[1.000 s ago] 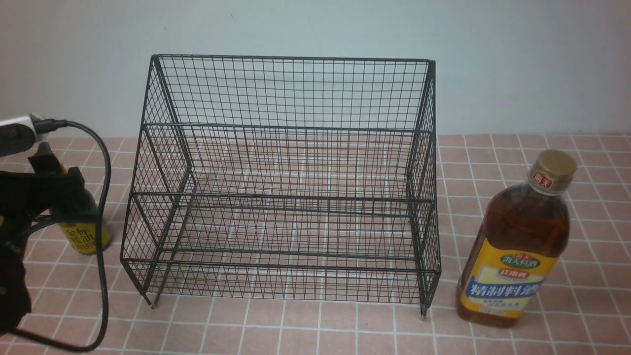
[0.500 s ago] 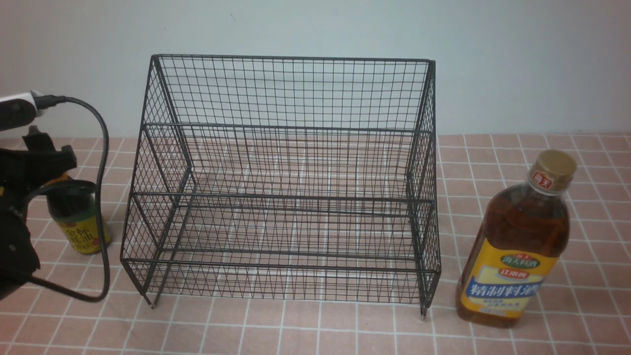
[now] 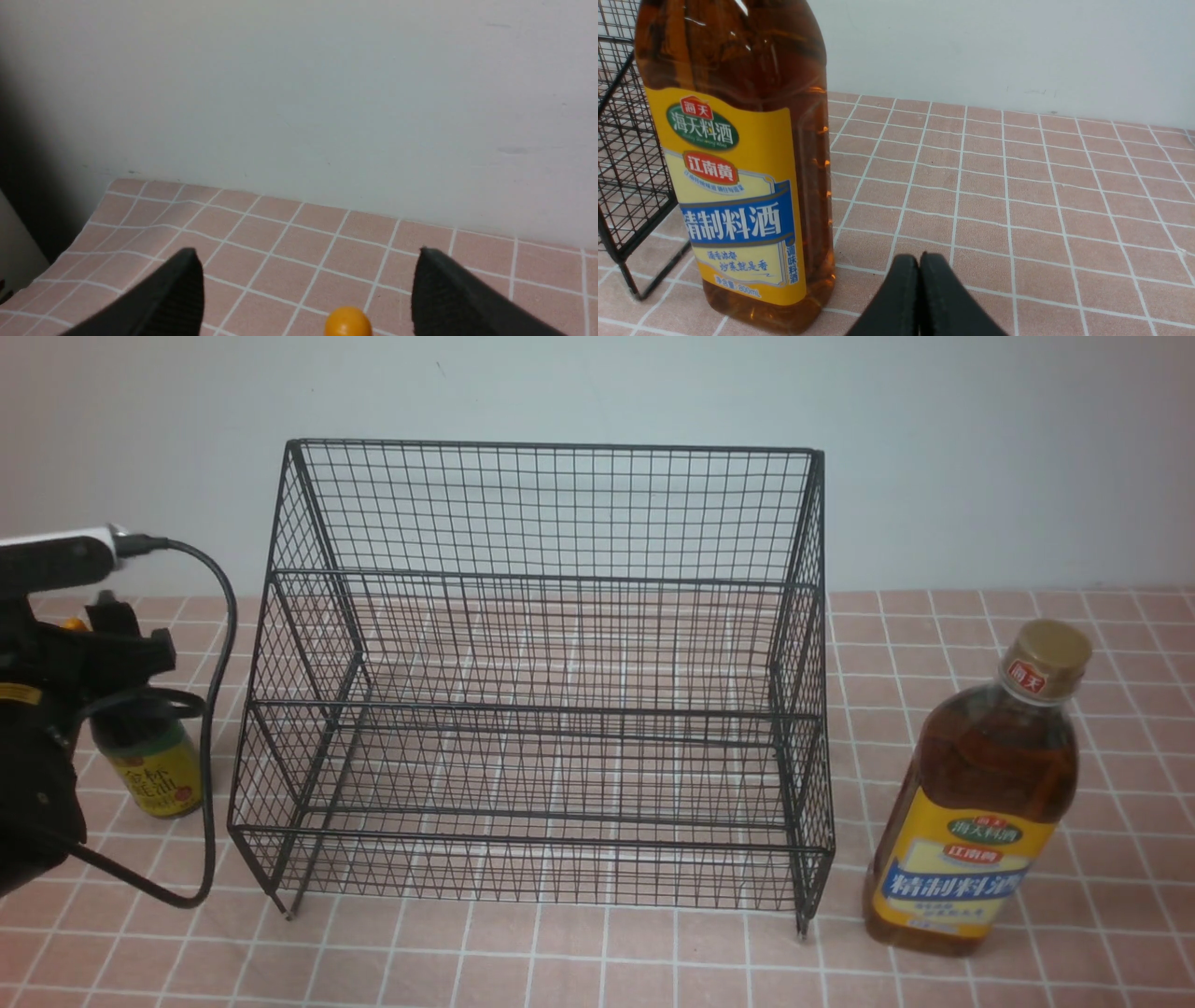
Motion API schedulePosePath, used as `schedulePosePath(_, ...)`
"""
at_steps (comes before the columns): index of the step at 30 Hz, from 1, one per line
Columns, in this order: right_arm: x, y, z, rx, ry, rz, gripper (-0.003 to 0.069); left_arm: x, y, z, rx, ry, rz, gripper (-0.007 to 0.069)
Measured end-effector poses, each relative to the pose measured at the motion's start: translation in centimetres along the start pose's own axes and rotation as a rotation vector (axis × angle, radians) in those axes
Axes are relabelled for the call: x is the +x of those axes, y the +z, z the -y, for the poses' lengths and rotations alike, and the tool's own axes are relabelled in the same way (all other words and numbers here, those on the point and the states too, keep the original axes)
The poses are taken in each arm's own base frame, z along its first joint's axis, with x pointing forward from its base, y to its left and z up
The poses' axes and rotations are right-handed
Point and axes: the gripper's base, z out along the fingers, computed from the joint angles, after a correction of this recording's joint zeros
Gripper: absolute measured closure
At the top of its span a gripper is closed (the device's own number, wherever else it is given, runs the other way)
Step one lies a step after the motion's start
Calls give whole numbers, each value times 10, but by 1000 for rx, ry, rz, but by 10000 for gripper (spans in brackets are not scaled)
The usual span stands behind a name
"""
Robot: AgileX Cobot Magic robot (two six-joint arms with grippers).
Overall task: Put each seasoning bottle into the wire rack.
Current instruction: Use the left arm to grab the condiment bottle closest to it
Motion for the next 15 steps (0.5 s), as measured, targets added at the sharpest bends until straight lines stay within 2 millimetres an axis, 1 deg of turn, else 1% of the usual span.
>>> schedulePosePath(4, 0, 0, 0, 0, 0, 0, 673, 11, 5, 2, 4, -18, -34, 83)
schedulePosePath(7, 0, 0, 0, 0, 0, 0, 673, 14, 6, 2, 3, -21, -46, 105)
schedulePosePath(8, 0, 0, 0, 0, 0, 0, 673, 16, 7, 3, 3, -20, -51, 148)
schedulePosePath(9, 0, 0, 0, 0, 0, 0, 673, 16, 7, 3, 4, -19, -51, 164)
schedulePosePath(10, 0, 0, 0, 0, 0, 0, 673, 17, 7, 3, 6, -19, -53, 246)
schedulePosePath(11, 0, 0, 0, 0, 0, 0, 673, 17, 7, 3, 7, -19, -53, 312)
schedulePosePath(12, 0, 0, 0, 0, 0, 0, 673, 17, 7, 3, 7, -19, -53, 327)
schedulePosePath(13, 0, 0, 0, 0, 0, 0, 673, 17, 7, 3, 11, -20, -56, 362)
schedulePosePath(15, 0, 0, 0, 0, 0, 0, 673, 15, 6, 3, 15, -24, -58, 357)
